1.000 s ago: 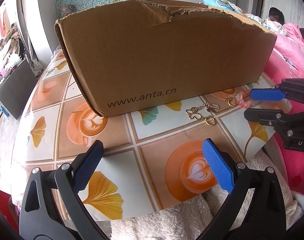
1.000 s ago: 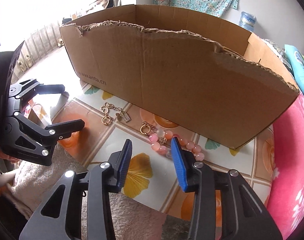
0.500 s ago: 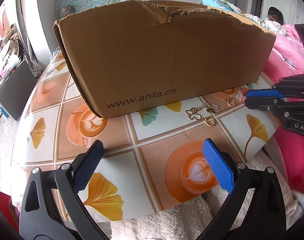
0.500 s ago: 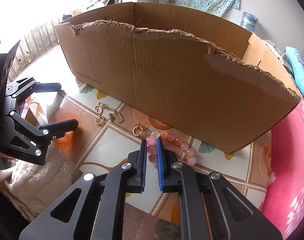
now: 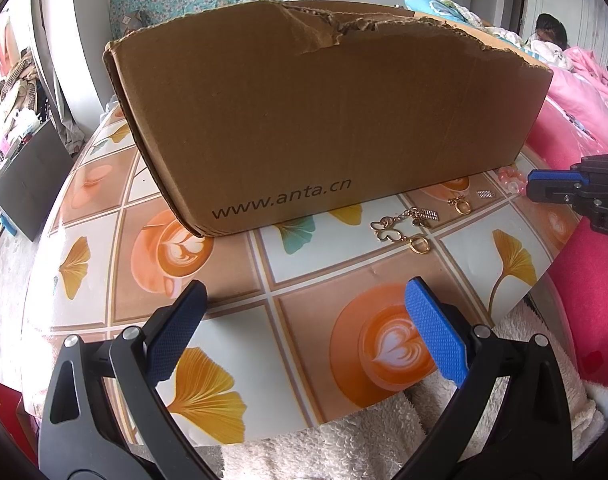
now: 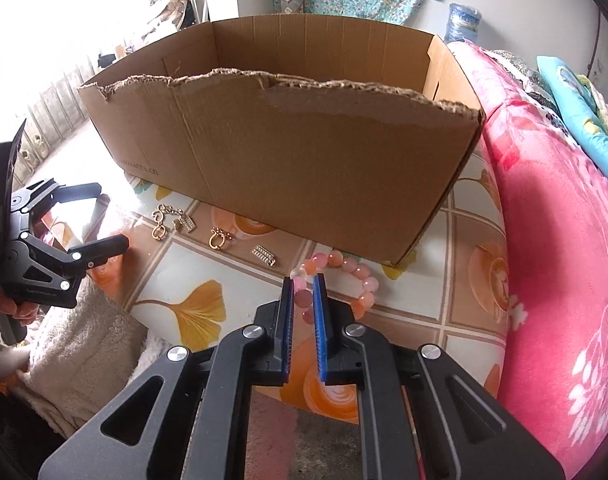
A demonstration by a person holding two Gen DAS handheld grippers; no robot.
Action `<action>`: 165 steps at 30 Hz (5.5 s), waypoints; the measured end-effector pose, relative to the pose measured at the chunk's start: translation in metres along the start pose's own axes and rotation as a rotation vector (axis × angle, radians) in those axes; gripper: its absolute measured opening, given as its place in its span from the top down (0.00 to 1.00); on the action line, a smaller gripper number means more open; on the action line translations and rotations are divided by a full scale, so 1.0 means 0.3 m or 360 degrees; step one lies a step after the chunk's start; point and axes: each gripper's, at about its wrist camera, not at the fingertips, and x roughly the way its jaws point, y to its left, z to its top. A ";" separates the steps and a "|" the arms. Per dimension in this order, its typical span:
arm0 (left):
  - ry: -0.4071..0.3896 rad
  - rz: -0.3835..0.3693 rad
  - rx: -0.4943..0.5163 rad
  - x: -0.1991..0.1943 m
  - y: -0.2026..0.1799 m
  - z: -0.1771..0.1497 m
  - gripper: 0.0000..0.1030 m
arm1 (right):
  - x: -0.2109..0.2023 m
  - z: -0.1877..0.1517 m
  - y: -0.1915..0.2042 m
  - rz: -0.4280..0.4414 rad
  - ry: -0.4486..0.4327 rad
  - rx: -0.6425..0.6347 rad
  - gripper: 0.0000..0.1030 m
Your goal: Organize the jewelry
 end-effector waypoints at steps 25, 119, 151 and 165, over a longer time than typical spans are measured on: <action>-0.0168 -0.0154 0.0247 -0.068 -0.171 0.008 0.26 | 0.025 -0.019 0.043 0.0282 -0.0093 0.0238 0.70; -0.0057 -0.0221 0.0303 0.002 -0.176 0.038 0.91 | 0.112 0.089 0.173 0.0184 -0.0055 0.0023 0.90; -0.0388 -0.0304 0.0172 -0.147 -0.094 0.428 0.91 | -0.141 0.370 0.049 0.0324 -0.0493 0.0243 0.89; -0.0333 -0.0187 0.0075 -0.031 -0.056 0.490 0.68 | -0.022 0.401 -0.013 0.0256 -0.0427 0.0372 0.80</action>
